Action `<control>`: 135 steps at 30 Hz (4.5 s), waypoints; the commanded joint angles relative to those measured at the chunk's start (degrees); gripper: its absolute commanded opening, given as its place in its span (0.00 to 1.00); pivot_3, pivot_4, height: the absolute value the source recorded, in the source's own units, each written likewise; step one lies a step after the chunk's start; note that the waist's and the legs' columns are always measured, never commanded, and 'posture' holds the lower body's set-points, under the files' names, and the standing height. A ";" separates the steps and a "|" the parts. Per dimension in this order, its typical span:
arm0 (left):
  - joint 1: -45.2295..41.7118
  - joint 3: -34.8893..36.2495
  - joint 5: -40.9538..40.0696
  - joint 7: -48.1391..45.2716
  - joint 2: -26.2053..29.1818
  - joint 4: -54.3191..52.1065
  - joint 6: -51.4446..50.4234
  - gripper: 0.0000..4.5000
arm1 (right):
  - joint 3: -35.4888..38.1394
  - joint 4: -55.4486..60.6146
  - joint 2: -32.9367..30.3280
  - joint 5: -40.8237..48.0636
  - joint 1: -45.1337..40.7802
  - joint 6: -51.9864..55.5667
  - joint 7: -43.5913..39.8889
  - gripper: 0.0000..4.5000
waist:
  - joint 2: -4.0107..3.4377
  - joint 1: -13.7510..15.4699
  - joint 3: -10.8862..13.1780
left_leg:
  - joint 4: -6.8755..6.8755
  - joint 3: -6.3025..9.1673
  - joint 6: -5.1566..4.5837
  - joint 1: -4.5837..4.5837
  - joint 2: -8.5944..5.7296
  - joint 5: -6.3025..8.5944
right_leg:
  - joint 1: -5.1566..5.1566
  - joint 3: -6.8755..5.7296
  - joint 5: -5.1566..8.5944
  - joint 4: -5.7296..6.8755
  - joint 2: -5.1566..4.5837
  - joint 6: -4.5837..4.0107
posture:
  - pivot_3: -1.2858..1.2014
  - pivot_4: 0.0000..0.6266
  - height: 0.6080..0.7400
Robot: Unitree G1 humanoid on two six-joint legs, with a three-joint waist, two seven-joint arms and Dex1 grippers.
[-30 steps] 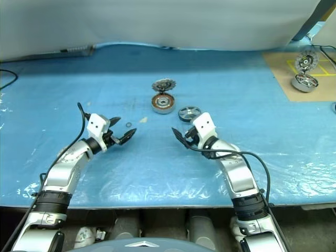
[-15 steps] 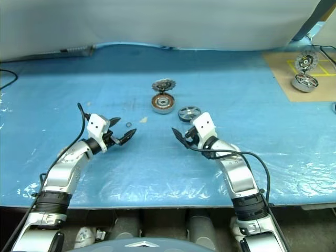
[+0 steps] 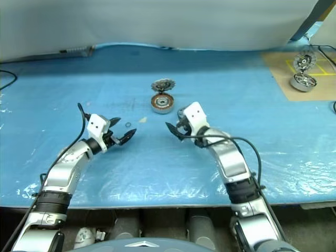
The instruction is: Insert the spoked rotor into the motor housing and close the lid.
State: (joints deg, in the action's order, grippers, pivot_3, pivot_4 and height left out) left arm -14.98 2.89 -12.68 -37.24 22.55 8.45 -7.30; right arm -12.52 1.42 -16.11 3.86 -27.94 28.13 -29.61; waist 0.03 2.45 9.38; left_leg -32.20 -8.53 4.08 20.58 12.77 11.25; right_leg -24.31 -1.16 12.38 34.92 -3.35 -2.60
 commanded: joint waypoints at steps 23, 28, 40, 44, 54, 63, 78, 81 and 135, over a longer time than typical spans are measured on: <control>2.43 0.47 -0.97 3.10 -0.77 -7.44 -2.32 1.00 | -8.76 -66.30 9.64 -16.55 -40.41 -26.14 -5.11 1.00 | -0.03 -0.09 0.02 | -0.27 -0.01 -0.02 0.38 0.09 0.00 | -0.38 -0.11 0.04 0.42 -0.01 -0.14 | 0.52 0.24 1.00; 2.12 0.19 -0.83 3.34 -1.32 -6.91 -1.96 1.00 | -8.41 -69.62 10.42 -17.48 -41.13 -27.10 -6.97 1.00 | -0.03 -0.11 0.02 | -0.52 -0.01 -0.02 0.53 0.18 0.00 | -0.68 -0.11 0.11 0.83 0.00 -0.26 | 0.52 0.24 1.00; 2.89 0.52 -0.70 3.42 -1.09 -8.14 -2.17 1.00 | -7.54 -70.26 11.80 -18.55 -40.57 -27.15 -10.12 0.73 | -0.03 -0.12 0.02 | -0.65 -0.03 -0.03 0.53 0.22 0.00 | -0.67 -0.10 0.04 0.84 0.02 -0.37 | 0.52 0.24 1.00; 2.66 0.37 -0.58 3.42 -1.14 -7.95 -2.16 1.00 | -7.36 -69.65 11.42 -18.79 -40.54 -27.07 -10.78 0.42 | -0.04 -0.13 0.02 | -0.64 -0.04 -0.03 0.51 0.25 0.01 | -0.68 -0.11 0.04 0.85 0.04 -0.37 | 0.52 0.24 1.00; 2.29 0.18 -0.29 3.45 -1.48 -6.76 -1.68 1.00 | -7.37 -67.74 10.38 -19.38 -40.15 -26.38 -12.36 0.24 | -0.04 -0.09 0.02 | -0.67 -0.04 -0.03 0.51 0.25 0.01 | -0.68 -0.10 0.03 0.86 0.04 -0.39 | 0.52 0.24 1.00; 2.20 0.17 -0.45 4.06 -1.52 -7.51 -2.67 1.00 | -7.22 -65.79 10.00 -19.84 -39.33 -24.14 -12.99 0.24 | -0.04 -0.07 0.02 | -0.67 -0.04 -0.03 0.52 0.25 0.01 | -0.68 -0.11 0.03 0.85 0.04 -0.39 | 0.52 0.24 1.00; 2.81 0.14 -0.21 3.93 -1.88 -6.12 -1.16 1.00 | -7.56 -53.52 7.64 -19.46 -31.70 -15.90 -17.07 0.01 | -0.03 0.08 0.02 | -0.68 -0.04 -0.03 0.50 0.24 0.00 | -0.66 -0.10 0.03 0.86 0.03 -0.38 | 0.52 0.24 1.00; 2.97 0.36 -0.25 3.85 -1.72 -6.03 -0.95 1.00 | -7.65 -48.56 7.23 -18.77 -29.17 -12.13 -18.78 0.01 | -0.03 0.12 0.02 | -0.67 -0.04 -0.03 0.51 0.24 0.00 | -0.65 -0.10 0.03 0.83 0.03 -0.38 | 0.52 0.24 1.00; 2.54 -0.10 -1.31 0.85 -0.88 -7.69 -2.37 1.00 | 5.74 30.24 -1.58 11.78 -7.76 50.23 -11.87 0.94 | -0.02 0.47 0.02 | -0.40 -0.01 0.03 0.25 0.13 -0.01 | -0.43 -0.01 0.01 0.60 0.03 -0.26 | 0.52 0.24 1.00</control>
State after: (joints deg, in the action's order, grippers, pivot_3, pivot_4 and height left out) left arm -12.67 2.15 -13.02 -35.87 21.03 3.37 -10.05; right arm -9.17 28.75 -17.00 13.03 -36.73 79.93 -40.31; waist 0.01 2.92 9.40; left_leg -32.60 -8.54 4.11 20.82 12.89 11.24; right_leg -24.74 -1.17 12.38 35.51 -3.32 -2.84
